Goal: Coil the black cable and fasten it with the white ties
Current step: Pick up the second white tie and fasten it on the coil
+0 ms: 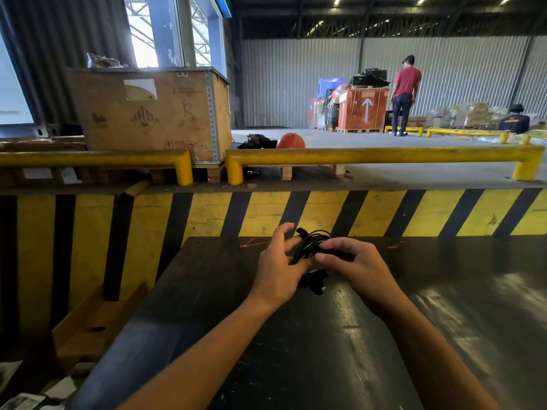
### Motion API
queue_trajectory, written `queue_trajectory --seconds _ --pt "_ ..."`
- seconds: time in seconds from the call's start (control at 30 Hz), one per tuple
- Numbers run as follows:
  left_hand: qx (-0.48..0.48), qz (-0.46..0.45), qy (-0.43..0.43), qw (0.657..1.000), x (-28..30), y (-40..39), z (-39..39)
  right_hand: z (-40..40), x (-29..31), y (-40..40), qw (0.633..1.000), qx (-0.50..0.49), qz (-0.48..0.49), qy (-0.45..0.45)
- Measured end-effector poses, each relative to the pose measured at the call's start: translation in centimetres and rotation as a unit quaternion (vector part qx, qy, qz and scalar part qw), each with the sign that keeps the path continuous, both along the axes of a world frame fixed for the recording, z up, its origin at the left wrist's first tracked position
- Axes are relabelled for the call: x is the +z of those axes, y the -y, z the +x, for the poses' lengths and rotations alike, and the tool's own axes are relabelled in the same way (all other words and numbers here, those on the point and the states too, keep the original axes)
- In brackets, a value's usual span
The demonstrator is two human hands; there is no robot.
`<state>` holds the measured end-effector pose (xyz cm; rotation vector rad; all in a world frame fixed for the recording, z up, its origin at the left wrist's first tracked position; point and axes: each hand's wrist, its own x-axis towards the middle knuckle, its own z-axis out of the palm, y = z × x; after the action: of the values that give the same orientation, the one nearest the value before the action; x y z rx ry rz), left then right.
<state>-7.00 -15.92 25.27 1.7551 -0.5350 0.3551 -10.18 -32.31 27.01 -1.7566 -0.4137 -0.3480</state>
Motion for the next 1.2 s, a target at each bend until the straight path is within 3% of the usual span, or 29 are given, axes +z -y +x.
queue_trajectory --seconds 0.13,0.3,0.4,0.5,0.73,0.9,1.07,1.2 --pt "0.008 0.043 0.027 0.999 0.4 -0.3 -0.3 -0.3 0.2 0.8 0.998 0.039 -0.051 -0.013" --pt "-0.021 0.16 0.082 0.984 0.6 -0.3 -1.0 -0.6 0.5 1.3 0.973 -0.061 -0.203 0.091" --pt "-0.049 0.215 0.099 0.97 1.0 -0.3 -1.5 -0.6 0.3 1.8 0.962 -0.092 -0.217 0.139" --pt "-0.082 0.251 0.097 0.96 1.4 -0.5 -1.5 -0.4 -0.3 1.9 0.968 -0.093 -0.181 0.149" --pt "-0.135 0.275 0.062 0.95 1.4 -0.7 -1.1 -0.4 -1.6 1.8 0.997 -0.015 -0.045 0.057" --pt "-0.169 0.267 -0.03 0.948 0.4 -0.8 0.1 0.0 -2.5 1.7 0.999 -0.015 -0.005 0.029" --pt "-0.165 0.152 -0.168 0.96 -1.4 -1.5 1.3 0.5 -3.7 1.3 0.995 -0.076 0.069 0.0" --pt "-0.136 0.072 -0.275 0.949 -4.6 -2.5 1.8 1.1 -5.7 1.3 0.967 -0.103 0.196 -0.126"
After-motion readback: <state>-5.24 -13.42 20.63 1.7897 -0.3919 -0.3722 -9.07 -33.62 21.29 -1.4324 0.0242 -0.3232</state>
